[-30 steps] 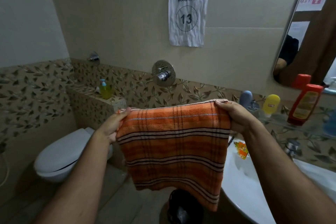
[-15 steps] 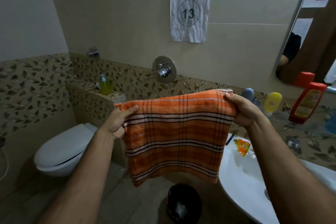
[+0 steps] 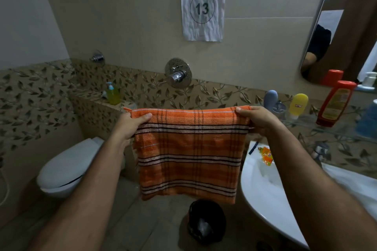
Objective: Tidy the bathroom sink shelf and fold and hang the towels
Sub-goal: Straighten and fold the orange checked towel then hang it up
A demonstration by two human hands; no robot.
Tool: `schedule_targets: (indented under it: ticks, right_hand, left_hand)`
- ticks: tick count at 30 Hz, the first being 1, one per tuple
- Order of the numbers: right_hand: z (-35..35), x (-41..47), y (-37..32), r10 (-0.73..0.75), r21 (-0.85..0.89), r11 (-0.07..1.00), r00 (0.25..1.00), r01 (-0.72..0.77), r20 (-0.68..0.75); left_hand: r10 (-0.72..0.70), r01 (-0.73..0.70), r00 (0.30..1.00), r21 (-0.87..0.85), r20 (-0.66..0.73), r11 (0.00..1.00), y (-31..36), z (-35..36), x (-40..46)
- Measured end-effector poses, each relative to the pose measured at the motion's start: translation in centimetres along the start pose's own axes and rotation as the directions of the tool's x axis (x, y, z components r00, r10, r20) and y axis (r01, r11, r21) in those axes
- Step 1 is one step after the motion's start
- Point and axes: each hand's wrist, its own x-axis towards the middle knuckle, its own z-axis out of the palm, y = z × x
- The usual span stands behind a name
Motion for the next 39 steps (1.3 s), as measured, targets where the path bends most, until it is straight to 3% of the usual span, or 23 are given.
schedule_targets:
  ticks: [3,6,11,15,18,21,26,31,35,39]
  right_hand:
    - [0.1,0.0,0.1,-0.058,-0.110,0.993,0.997,0.053,-0.046]
    - [0.1,0.2,0.2,-0.050,-0.076,0.996,0.998,0.046,-0.044]
    - [-0.7,0.4,0.1,-0.037,-0.084,0.995,0.974,0.057,0.225]
    - [0.0,0.1,-0.3,-0.141,-0.295,0.944,0.989,0.147,0.044]
    - [0.4,0.6,-0.4,-0.230,-0.423,0.891,0.967,0.164,-0.111]
    - [0.4,1.5,-0.5,-0.303,-0.518,0.843,0.924,0.145,-0.234]
    - [0.3,0.8,-1.3,-0.384,-0.211,0.916,0.898,0.342,-0.212]
    - [0.3,-0.6,-2.0,-0.483,0.082,0.862,0.858,0.501,-0.173]
    - [0.4,-1.0,-2.7,-0.552,0.069,0.820,0.818,0.568,-0.161]
    - [0.2,-1.3,-3.1,-0.545,0.120,0.817,0.823,0.564,-0.161]
  left_hand:
    - [-0.013,0.014,1.000,0.066,-0.020,0.998,0.2,-0.2,0.1]
    - [-0.075,0.075,0.995,-0.006,-0.064,0.997,0.2,0.2,0.1]
    - [-0.137,0.127,0.989,-0.147,-0.061,0.981,0.1,0.5,0.0]
    - [0.003,-0.001,0.999,-0.039,0.051,0.999,0.9,0.1,-0.3]
    - [0.148,-0.138,0.988,0.176,-0.040,0.975,1.2,0.3,-0.6]
    - [0.187,-0.148,0.969,0.229,-0.160,0.962,0.5,0.3,-0.3]
    - [0.153,-0.136,0.964,0.089,-0.217,0.987,0.3,0.0,-0.4]
    - [0.218,-0.224,0.953,-0.007,-0.209,0.974,1.3,-0.5,-0.3]
    - [0.266,-0.275,0.953,-0.041,-0.145,0.961,1.6,-0.7,-0.1]
    - [0.275,-0.289,0.951,-0.089,-0.139,0.953,1.5,-0.3,-0.2]
